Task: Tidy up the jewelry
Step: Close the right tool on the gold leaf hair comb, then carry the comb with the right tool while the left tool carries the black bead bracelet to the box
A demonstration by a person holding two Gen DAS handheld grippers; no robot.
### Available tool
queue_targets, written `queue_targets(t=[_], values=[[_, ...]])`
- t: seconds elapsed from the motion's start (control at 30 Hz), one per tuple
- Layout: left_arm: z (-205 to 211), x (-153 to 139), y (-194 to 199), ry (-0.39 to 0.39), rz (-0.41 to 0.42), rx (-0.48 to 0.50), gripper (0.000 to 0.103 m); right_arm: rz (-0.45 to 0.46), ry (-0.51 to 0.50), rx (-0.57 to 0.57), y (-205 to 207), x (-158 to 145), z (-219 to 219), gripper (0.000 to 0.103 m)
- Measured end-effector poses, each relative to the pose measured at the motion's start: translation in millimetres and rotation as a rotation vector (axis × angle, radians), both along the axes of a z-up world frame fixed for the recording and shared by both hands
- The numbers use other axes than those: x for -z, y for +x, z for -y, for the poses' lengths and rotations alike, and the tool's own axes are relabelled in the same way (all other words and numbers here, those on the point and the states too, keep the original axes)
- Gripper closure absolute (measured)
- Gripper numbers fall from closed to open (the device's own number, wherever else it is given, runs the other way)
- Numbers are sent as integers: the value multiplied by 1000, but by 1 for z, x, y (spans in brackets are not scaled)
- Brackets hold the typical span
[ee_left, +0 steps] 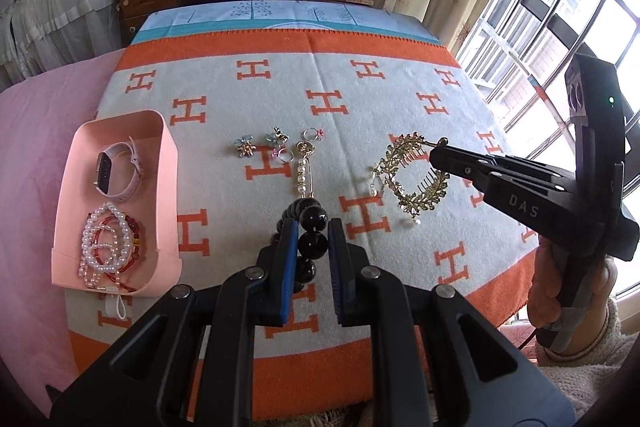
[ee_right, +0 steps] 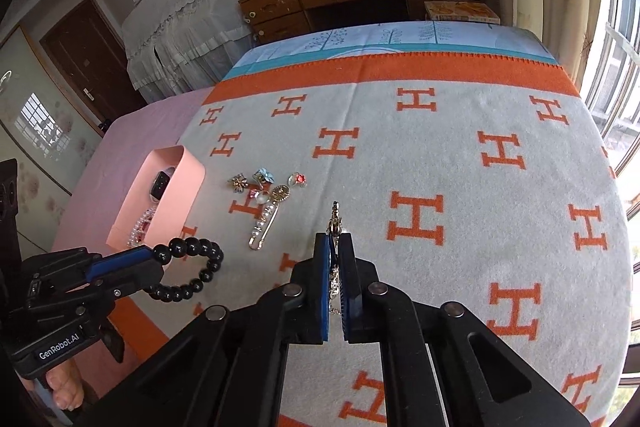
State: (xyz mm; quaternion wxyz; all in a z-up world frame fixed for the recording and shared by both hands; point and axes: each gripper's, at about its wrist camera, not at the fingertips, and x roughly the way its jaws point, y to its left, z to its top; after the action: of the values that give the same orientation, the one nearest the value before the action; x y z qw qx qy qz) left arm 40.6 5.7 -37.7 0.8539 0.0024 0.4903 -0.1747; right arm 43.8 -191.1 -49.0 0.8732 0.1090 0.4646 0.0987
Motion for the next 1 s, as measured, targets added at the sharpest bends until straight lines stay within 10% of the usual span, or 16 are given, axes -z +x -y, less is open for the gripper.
queue_targets(t=[0.53, 1.0], values=[[-110, -103, 9, -69, 167, -178, 91, 188, -13, -143, -18, -113, -84, 99], [-172, -3, 43, -51, -32, -298, 91, 172, -60, -295, 4, -119, -185, 99]])
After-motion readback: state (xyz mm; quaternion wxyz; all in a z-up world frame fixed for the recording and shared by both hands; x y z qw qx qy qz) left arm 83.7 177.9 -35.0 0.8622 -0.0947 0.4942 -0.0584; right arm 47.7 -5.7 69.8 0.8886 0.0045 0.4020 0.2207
